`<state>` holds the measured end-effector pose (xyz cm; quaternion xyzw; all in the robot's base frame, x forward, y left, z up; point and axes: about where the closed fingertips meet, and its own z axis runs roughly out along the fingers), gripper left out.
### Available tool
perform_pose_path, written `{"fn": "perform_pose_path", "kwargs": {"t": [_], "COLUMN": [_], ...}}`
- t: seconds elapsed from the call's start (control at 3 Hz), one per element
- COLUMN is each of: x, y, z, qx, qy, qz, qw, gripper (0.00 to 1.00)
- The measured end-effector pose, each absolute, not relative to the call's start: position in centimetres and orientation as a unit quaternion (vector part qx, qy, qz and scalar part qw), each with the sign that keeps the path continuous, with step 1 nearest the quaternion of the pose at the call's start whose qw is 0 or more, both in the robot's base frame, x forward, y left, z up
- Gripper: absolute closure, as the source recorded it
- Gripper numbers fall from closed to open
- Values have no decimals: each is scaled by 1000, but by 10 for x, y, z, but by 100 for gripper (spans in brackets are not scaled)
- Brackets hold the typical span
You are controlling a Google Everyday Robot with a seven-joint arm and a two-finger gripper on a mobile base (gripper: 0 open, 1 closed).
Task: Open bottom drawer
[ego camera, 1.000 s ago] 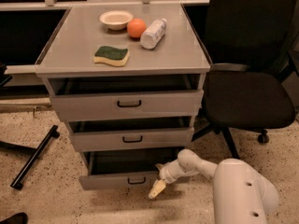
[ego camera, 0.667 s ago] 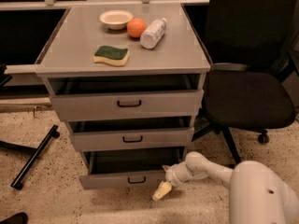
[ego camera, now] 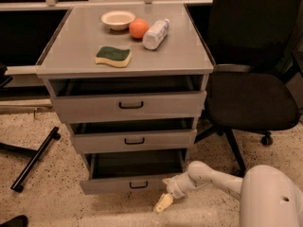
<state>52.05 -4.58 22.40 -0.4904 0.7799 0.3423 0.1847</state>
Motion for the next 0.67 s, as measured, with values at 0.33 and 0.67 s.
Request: {"fn": "perform_pose_path", "kwargs": {"t": [0.33, 0.67], "x": [537, 565], "y": [-40, -31], "z": [248, 260], "qx": [-511, -539], "qy": [772, 760], "qz": [317, 296], "qw": [204, 210], "gripper": [0, 0]}}
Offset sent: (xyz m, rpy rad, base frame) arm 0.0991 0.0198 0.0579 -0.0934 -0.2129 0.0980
